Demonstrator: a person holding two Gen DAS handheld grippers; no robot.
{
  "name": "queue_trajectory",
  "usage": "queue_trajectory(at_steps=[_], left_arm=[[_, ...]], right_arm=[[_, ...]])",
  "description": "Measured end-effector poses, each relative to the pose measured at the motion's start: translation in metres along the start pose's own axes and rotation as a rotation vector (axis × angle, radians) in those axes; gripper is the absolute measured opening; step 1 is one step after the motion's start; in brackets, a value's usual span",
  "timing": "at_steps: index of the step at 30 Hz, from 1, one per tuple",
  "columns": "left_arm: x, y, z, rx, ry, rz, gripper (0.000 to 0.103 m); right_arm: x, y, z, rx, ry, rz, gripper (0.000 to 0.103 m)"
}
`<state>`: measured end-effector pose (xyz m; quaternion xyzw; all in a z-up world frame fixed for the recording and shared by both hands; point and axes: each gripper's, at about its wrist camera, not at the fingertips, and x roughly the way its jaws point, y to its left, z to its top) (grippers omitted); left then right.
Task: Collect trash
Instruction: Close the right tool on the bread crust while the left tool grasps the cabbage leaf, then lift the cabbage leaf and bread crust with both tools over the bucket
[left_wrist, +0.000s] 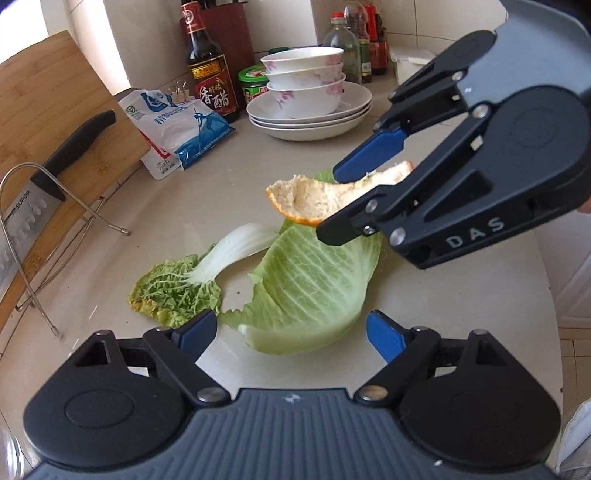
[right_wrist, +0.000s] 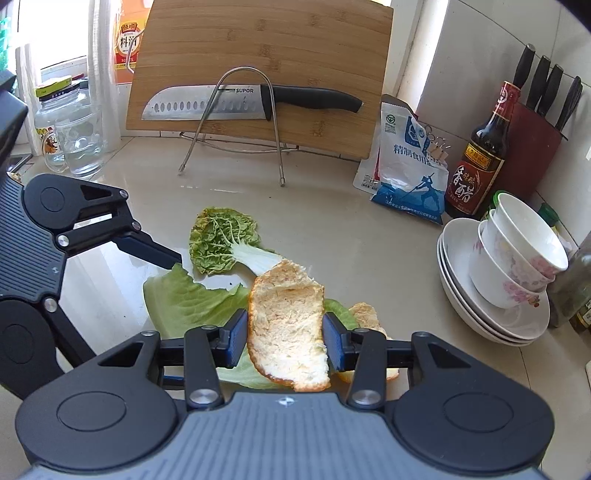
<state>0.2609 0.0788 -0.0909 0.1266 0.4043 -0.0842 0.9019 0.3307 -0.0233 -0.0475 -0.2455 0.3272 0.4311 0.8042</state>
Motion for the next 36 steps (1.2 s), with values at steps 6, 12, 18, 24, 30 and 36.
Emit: queue_trajectory(at_steps=[6, 12, 18, 24, 30, 36], left_arm=[[0.007, 0.000, 0.003, 0.060, -0.004, -0.060, 0.086], [0.012, 0.004, 0.003, 0.099, 0.016, -0.101, 0.074], [0.014, 0.014, 0.006, 0.104, 0.041, -0.173, 0.066], [0.010, 0.013, 0.006, 0.110, 0.041, -0.198, 0.054], [0.001, 0.010, 0.008, 0.107, 0.036, -0.206, 0.048], [-0.012, 0.005, 0.007, 0.108, 0.024, -0.210, 0.046]], right_arm=[[-0.008, -0.003, -0.006, 0.026, -0.002, -0.015, 0.049], [-0.020, -0.004, -0.011, 0.047, -0.013, -0.035, 0.049], [-0.030, -0.005, -0.019, 0.078, -0.012, -0.062, 0.049], [-0.041, -0.004, -0.030, 0.109, -0.004, -0.090, 0.049], [-0.052, -0.001, -0.039, 0.129, 0.001, -0.113, 0.049], [-0.064, 0.003, -0.046, 0.145, -0.003, -0.135, 0.049]])
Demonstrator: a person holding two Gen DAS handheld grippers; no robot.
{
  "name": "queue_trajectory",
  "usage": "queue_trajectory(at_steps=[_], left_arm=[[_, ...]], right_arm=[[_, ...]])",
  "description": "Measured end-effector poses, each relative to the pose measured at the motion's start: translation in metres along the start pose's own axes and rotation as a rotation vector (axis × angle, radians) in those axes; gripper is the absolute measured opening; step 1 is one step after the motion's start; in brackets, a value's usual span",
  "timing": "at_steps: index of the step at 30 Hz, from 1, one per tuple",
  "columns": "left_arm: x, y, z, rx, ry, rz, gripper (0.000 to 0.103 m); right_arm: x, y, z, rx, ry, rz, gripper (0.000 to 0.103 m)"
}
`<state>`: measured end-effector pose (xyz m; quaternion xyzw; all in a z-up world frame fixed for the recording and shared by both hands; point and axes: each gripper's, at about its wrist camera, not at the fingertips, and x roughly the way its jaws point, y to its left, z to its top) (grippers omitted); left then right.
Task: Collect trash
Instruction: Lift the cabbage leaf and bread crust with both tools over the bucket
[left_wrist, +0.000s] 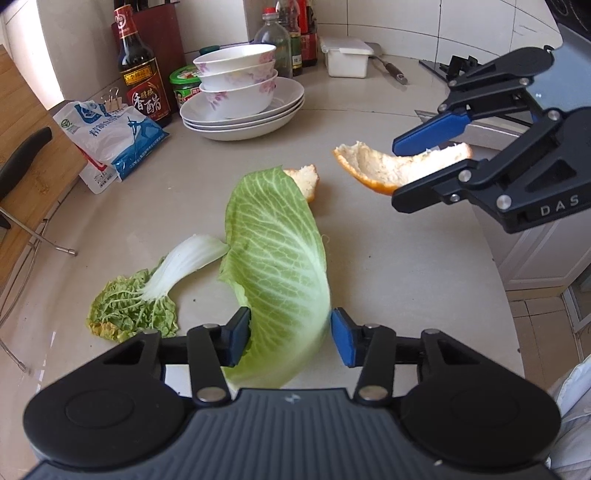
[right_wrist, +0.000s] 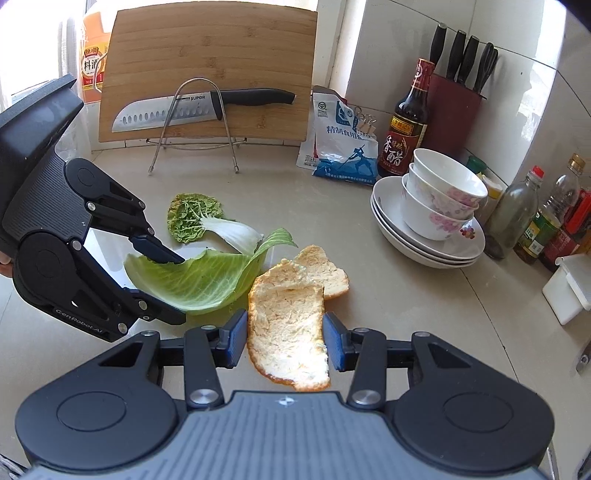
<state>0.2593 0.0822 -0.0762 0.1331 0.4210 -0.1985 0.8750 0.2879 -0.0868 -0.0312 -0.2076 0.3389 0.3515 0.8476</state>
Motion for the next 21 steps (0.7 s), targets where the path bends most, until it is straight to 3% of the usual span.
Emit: queue_trajectory(at_steps=[5, 8, 11, 19, 21], left_arm=[[-0.003, -0.005, -0.003, -0.003, 0.007, -0.002, 0.048], [0.003, -0.005, -0.007, -0.023, 0.018, 0.018, 0.058], [0.008, -0.002, -0.010, -0.051, 0.022, 0.035, 0.075], [0.022, 0.006, -0.006, -0.170, 0.010, 0.010, 0.073], [0.021, 0.006, -0.005, -0.177, 0.000, -0.009, 0.060]], right_arm=[[-0.008, 0.002, -0.005, 0.012, -0.001, -0.015, 0.049], [-0.012, 0.004, -0.008, 0.019, 0.001, -0.021, 0.049], [-0.016, 0.006, -0.012, 0.026, 0.004, -0.026, 0.049], [-0.021, 0.006, -0.016, 0.054, 0.006, -0.045, 0.050], [-0.023, 0.007, -0.017, 0.060, 0.008, -0.051, 0.050]])
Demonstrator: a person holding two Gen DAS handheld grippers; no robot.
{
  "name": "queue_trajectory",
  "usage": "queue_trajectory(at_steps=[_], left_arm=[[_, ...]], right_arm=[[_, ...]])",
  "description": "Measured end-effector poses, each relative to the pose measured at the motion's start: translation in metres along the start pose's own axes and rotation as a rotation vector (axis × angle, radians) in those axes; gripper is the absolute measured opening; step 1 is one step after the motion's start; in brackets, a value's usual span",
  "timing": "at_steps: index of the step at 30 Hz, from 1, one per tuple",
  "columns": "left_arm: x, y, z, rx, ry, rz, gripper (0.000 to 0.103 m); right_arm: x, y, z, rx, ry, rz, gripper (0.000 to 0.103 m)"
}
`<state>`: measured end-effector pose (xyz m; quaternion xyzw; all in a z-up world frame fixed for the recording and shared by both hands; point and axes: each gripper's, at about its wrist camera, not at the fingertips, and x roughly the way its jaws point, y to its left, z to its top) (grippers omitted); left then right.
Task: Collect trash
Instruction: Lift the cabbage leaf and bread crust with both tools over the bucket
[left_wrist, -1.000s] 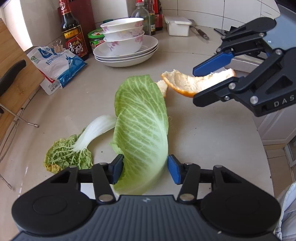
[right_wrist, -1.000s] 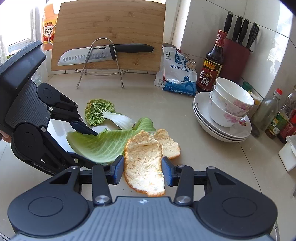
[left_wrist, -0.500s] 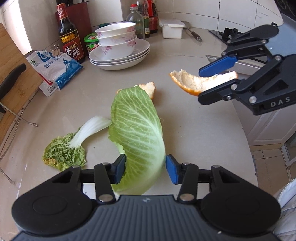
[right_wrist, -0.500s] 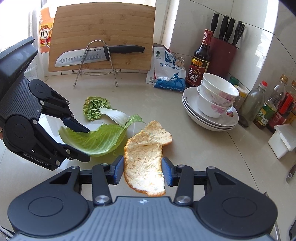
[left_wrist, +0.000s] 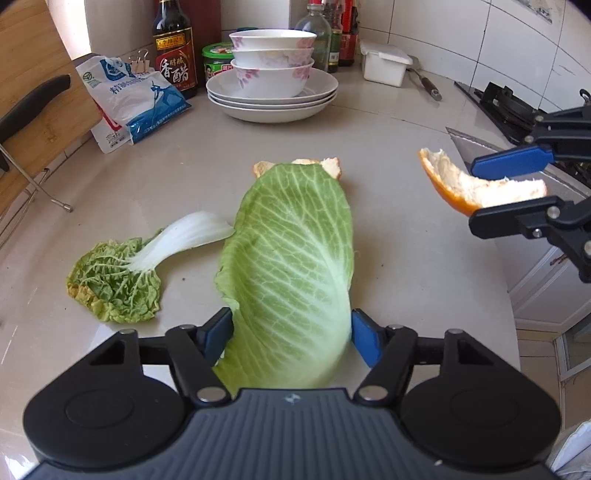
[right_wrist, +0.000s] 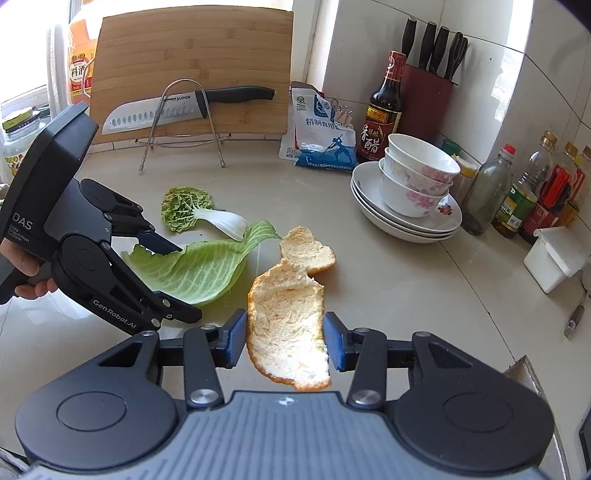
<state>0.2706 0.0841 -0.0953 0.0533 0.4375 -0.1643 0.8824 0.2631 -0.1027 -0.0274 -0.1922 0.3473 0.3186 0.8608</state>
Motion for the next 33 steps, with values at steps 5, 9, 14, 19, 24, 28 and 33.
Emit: queue_trajectory(at_steps=[5, 9, 14, 19, 24, 28, 33], left_arm=[[-0.008, -0.006, 0.002, 0.020, -0.021, -0.006, 0.045], [-0.017, -0.008, 0.003, 0.019, -0.035, -0.012, 0.042], [-0.031, -0.014, 0.003, 0.036, -0.055, -0.016, 0.041], [-0.046, -0.023, 0.004, 0.052, -0.064, -0.022, 0.041], [-0.058, -0.042, 0.003, 0.097, -0.069, -0.045, 0.041], [-0.066, -0.064, 0.003, 0.152, -0.081, -0.090, 0.042], [-0.065, -0.096, 0.005, 0.206, -0.083, -0.173, 0.042]], right_arm=[[-0.005, 0.002, -0.005, 0.014, 0.002, -0.017, 0.050], [-0.011, 0.003, -0.009, 0.023, 0.002, -0.028, 0.050], [-0.020, 0.005, -0.014, 0.032, -0.002, -0.044, 0.050], [-0.027, 0.005, -0.021, 0.048, 0.003, -0.064, 0.050], [-0.036, 0.004, -0.034, 0.099, 0.011, -0.094, 0.050], [-0.048, 0.002, -0.054, 0.158, 0.026, -0.133, 0.050], [-0.064, -0.006, -0.088, 0.248, 0.067, -0.200, 0.050]])
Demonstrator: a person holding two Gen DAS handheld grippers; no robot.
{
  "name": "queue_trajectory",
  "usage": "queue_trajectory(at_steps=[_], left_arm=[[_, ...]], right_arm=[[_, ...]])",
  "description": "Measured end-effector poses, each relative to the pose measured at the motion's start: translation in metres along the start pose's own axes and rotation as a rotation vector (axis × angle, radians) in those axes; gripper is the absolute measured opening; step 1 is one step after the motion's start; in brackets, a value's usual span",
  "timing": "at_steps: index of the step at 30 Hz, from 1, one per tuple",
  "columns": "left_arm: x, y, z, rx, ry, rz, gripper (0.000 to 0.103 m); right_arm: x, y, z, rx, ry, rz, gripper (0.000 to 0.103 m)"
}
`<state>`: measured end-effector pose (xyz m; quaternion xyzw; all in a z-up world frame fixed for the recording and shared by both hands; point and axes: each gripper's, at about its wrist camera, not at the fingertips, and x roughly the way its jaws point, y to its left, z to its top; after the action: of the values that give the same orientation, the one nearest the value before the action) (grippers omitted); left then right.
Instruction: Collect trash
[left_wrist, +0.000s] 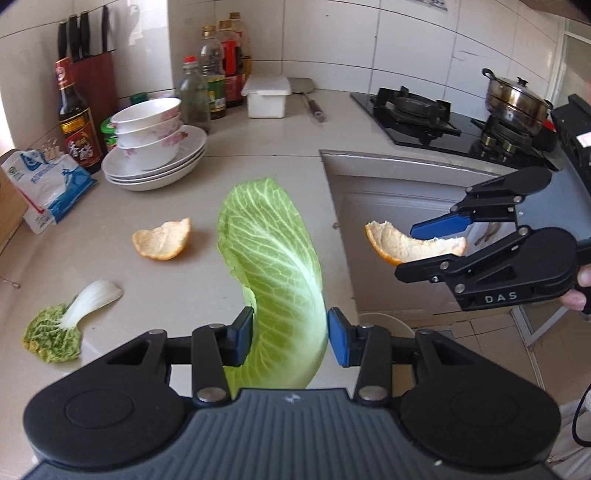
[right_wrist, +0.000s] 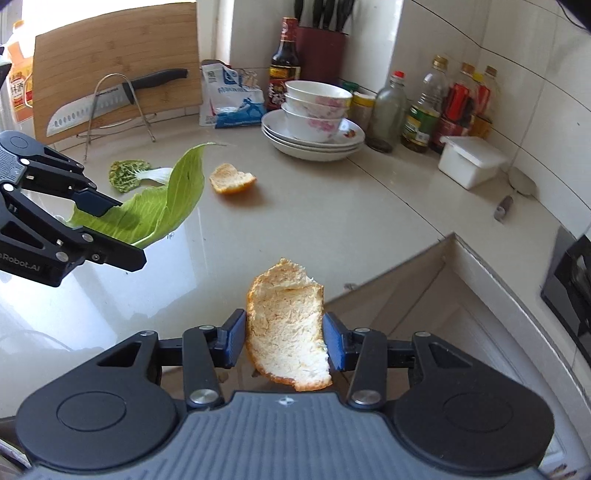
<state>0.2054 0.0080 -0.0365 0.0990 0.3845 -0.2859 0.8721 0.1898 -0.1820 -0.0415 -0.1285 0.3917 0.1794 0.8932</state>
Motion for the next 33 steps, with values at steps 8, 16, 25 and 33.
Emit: queue_trajectory(at_steps=[8, 16, 25, 33], left_arm=[[0.027, -0.052, 0.016, 0.043, 0.023, -0.094, 0.042], [0.054, -0.084, 0.027, 0.054, 0.071, -0.109, 0.042], [0.102, -0.123, 0.033, 0.065, 0.131, -0.143, 0.042], [0.171, -0.163, 0.017, 0.024, 0.223, -0.177, 0.045]], right_arm=[[0.009, -0.040, -0.065, 0.136, 0.087, -0.067, 0.052], [0.053, -0.076, -0.120, 0.248, 0.188, -0.073, 0.055], [0.033, -0.097, -0.136, 0.287, 0.149, -0.092, 0.096], [0.004, -0.113, -0.149, 0.300, 0.144, -0.148, 0.097]])
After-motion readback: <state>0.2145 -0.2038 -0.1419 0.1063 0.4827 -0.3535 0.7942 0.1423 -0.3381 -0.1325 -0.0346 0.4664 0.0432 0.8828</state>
